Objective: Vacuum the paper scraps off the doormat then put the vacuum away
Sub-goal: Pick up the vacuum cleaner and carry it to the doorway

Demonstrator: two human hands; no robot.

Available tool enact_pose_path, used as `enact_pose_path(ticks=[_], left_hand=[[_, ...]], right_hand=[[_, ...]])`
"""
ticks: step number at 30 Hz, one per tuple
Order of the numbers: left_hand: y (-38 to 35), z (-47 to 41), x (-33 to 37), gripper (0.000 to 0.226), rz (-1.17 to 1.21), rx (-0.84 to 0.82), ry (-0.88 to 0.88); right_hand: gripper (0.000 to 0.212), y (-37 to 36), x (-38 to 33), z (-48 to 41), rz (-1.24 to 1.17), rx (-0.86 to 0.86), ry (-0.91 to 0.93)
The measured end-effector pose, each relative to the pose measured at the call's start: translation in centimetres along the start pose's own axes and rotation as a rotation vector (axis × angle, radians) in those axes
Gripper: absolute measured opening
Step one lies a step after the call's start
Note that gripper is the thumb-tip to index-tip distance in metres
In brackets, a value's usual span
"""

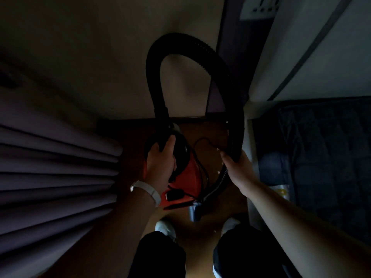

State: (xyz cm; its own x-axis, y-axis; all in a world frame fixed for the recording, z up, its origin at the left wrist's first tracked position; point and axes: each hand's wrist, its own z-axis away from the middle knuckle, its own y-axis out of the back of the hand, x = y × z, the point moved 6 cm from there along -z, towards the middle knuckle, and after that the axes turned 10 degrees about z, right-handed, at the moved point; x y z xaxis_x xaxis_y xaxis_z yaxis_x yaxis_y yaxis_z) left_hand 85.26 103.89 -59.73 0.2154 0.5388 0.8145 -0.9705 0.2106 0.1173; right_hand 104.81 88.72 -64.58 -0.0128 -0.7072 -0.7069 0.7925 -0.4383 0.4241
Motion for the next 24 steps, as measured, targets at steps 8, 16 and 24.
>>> enact_pose_path(ticks=[8, 16, 24], left_hand=[[4.7, 11.0, 11.8, 0.047, 0.011, 0.035, -0.07], [6.8, 18.4, 22.1, 0.045, 0.071, 0.009, -0.153], [7.2, 23.0, 28.6, 0.05, 0.1, -0.001, -0.21]], right_hand=[[0.026, 7.2, -10.8, 10.9, 0.078, -0.027, 0.071], [0.022, 12.1, -18.1, 19.7, 0.21, -0.094, 0.172], [0.028, 11.1, -20.4, 26.1, 0.197, -0.247, 0.177]])
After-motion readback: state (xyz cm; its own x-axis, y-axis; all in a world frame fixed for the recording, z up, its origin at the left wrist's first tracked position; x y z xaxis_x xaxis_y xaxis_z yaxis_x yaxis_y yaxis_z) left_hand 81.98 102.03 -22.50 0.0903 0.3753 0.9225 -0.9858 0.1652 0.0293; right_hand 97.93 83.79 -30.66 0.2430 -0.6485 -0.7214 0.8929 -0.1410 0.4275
